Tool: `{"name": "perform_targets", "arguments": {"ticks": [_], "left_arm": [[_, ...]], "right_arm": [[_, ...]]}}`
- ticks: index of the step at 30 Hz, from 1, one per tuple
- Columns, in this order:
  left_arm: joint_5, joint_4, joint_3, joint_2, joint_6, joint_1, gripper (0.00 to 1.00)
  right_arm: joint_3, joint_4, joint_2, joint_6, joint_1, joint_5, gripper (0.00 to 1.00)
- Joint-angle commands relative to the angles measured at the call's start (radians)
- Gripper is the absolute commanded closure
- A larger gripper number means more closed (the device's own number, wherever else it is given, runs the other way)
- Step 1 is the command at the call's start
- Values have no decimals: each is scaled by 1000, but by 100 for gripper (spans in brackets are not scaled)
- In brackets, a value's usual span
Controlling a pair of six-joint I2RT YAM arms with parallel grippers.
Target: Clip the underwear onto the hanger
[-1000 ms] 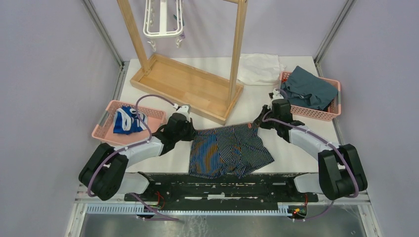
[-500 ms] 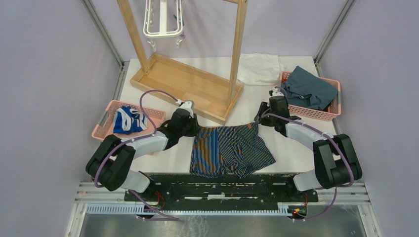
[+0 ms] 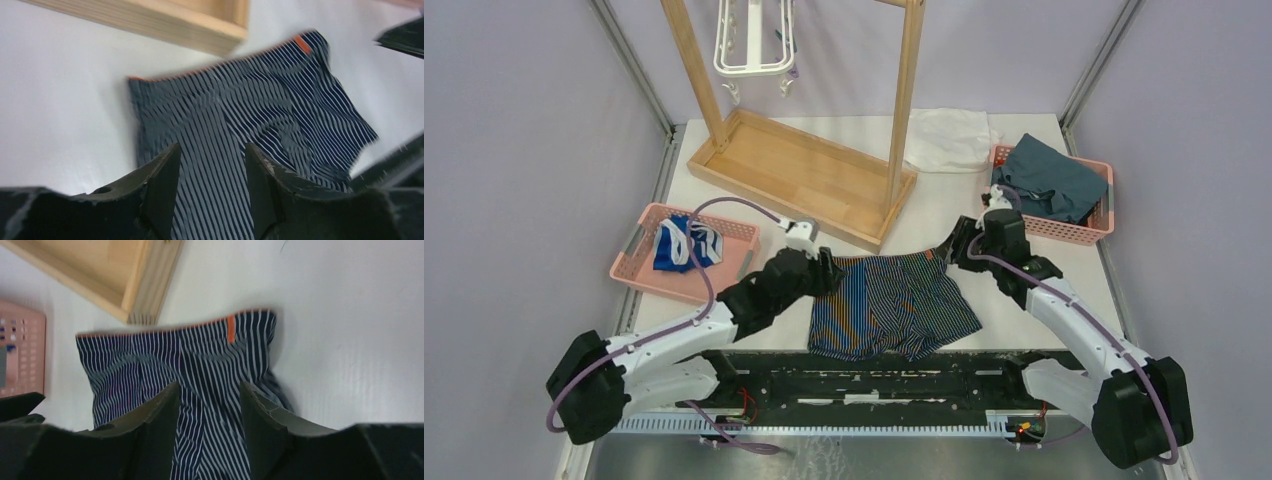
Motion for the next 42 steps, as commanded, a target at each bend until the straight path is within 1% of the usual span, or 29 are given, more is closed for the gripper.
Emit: {"name": "perform_targets", "arguments": {"ticks": [1,3,6,9,11,15,22,27,32,36,38,40,42], "left_arm": [[-81,73,-52,47,-119,-187,44],[-76,114,-72,103,-138,-227,47],[-62,153,-96,166,-163,-264,49],[-60,173,-117,192,-186,-299,49],[-63,163,-128,194,-203,-313,49],[-68,131,-180,170,-252,-324,50],[-54,82,-301,74,-355,-344,50],[-65,-26,-326,-16,-394,-346,50],[-91,-103,-301,-98,-384,-347,49],[-141,-188,-210,-170,-337,-347,45],[-172,-221,-165,-204,-309,-346,43],[-200,-241,-124,-236,-279,-346,40],[-224,-258,-87,-261,-250,-346,36]], "right_arm": [[-113,-12,-45,122,59,-117,45],[-154,28,-39,141,73,-146,45],[-194,37,-8,142,85,-138,45],[-217,39,18,144,95,-122,45],[-227,14,22,151,100,-83,45],[-259,-34,-1,183,106,-13,44],[-293,-158,-62,219,120,33,42],[-301,-262,-141,255,131,35,41],[-275,-326,-297,244,137,29,39],[-168,-361,-447,148,137,94,36],[-117,-365,-501,95,137,139,32],[-89,-329,-546,56,137,173,28],[-81,-238,-566,15,136,168,27]]}}
